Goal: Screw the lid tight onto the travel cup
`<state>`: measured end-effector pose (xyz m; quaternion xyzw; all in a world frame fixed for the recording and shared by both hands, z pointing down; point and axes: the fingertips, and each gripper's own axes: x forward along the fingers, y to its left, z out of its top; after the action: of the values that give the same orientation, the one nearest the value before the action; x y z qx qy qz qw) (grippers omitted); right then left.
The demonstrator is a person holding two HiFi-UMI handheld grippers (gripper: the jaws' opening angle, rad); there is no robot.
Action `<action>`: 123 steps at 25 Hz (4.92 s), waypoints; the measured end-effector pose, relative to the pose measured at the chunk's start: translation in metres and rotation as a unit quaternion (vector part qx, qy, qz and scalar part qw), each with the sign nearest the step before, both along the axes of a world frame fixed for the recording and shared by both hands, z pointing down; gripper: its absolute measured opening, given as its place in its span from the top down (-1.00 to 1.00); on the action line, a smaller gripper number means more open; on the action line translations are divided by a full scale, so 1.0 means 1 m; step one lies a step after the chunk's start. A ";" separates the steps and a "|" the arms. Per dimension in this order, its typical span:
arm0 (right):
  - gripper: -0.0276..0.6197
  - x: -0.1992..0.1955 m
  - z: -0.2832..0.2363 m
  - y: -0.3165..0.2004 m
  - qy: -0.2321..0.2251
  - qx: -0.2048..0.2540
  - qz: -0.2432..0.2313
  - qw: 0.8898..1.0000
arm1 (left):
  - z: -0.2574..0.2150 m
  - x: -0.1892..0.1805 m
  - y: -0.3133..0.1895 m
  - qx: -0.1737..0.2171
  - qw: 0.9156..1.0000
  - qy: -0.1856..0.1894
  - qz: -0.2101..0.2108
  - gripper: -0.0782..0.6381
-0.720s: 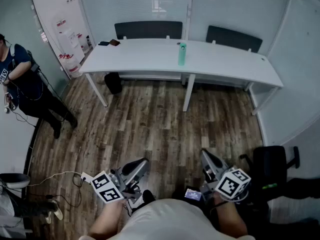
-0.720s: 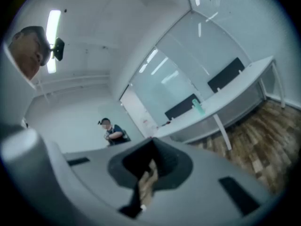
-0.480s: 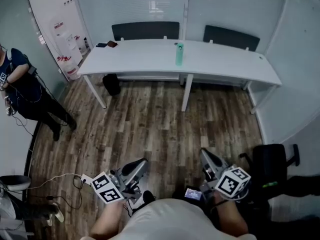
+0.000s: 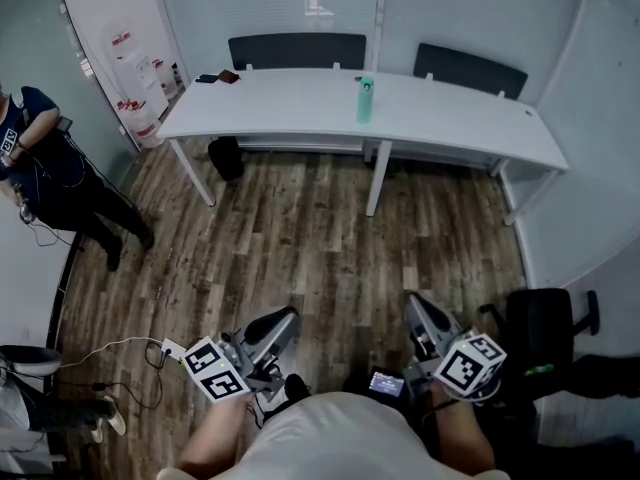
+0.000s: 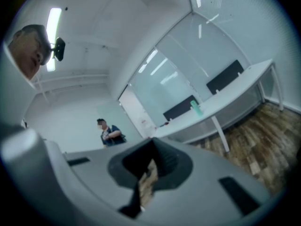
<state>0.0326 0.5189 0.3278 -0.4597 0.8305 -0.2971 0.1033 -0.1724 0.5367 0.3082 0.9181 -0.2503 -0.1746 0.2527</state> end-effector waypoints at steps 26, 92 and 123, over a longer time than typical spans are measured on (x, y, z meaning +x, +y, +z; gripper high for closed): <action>0.85 0.044 0.017 -0.006 0.038 -0.008 -0.013 0.999 | 0.008 0.062 -0.003 0.006 1.000 -0.016 0.001 0.51; 0.54 -0.033 0.021 -0.275 0.099 0.015 0.042 0.994 | 0.035 -0.003 -0.280 -0.005 0.997 -0.051 0.059 0.46; 0.54 0.104 0.035 -0.459 0.091 0.013 -0.020 0.996 | 0.034 0.152 -0.458 -0.008 0.997 -0.078 0.012 0.31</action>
<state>0.1369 0.0598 0.3629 -0.4663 0.8495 -0.2453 0.0274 -0.0200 0.0786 0.3423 0.9298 -0.2598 -0.0971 0.2419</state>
